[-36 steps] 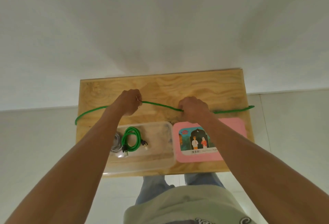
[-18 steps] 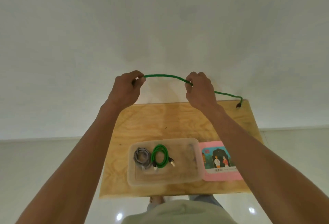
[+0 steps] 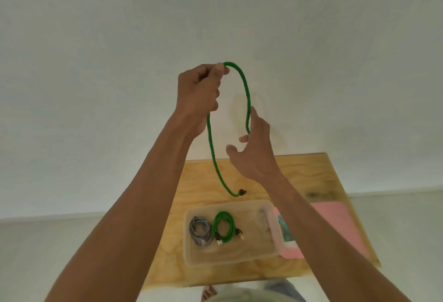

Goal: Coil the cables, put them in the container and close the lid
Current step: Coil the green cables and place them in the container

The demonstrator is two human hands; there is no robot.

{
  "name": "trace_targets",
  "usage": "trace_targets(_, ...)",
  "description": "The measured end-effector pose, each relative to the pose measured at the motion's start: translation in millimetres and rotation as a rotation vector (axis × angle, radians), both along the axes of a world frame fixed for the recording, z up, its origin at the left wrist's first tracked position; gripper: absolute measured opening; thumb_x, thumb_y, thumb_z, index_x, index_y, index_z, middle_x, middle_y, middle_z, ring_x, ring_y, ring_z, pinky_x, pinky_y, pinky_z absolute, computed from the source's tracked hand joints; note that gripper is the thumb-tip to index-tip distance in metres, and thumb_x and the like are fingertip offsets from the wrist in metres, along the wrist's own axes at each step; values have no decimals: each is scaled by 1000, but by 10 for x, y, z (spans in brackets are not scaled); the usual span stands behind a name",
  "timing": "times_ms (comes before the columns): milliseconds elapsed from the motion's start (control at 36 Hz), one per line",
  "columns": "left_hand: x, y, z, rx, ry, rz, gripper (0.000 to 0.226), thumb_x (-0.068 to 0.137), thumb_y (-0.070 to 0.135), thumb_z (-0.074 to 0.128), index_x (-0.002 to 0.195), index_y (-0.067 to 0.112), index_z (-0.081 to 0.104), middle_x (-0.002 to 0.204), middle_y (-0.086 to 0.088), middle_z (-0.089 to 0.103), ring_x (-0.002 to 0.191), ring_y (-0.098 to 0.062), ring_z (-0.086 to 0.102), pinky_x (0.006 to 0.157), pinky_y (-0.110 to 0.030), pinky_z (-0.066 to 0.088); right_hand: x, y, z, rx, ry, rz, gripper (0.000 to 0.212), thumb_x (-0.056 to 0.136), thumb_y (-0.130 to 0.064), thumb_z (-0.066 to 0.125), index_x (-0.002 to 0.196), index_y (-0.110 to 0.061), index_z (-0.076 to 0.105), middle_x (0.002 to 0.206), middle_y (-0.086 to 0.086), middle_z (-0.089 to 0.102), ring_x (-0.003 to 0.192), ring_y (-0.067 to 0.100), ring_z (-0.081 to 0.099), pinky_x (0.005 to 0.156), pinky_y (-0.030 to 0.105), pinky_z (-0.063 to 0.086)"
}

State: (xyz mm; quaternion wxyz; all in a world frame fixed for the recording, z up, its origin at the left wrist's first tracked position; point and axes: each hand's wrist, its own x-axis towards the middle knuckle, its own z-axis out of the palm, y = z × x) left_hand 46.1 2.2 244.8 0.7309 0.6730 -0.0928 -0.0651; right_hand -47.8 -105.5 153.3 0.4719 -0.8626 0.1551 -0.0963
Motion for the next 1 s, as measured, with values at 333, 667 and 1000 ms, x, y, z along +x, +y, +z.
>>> trace_targets(333, -82, -481, 376, -392, 236, 69, 12, 98, 13, 59, 99, 6, 69, 63, 1, 45, 49, -10, 32, 45, -24, 23, -274, -316, 129, -7, -29, 341, 41, 93, -13, 55, 128, -35, 56, 109, -16, 67, 111, 1, 48, 82, 16, 40)
trace_targets(667, -270, -586, 164, -55, 147, -123, 48, 101, 51, 46, 119, 11, 65, 107, -12, 75, 101, -27, 72, 88, -41, 57, -98, -702, 575, 240, -212, 373, 11, 90, -6, 67, 97, -14, 62, 79, 3, 72, 75, 17, 74, 73, 33, 59)
trace_targets(1000, -742, -368, -415, -46, 111, -414, 35, 99, 34, 50, 99, 3, 65, 94, -17, 70, 91, -34, 68, 92, -46, 52, 167, -1090, 1239, 755, -417, 99, 12, 92, -3, 65, 104, -3, 64, 91, 15, 74, 83, 30, 75, 75, 38, 61)
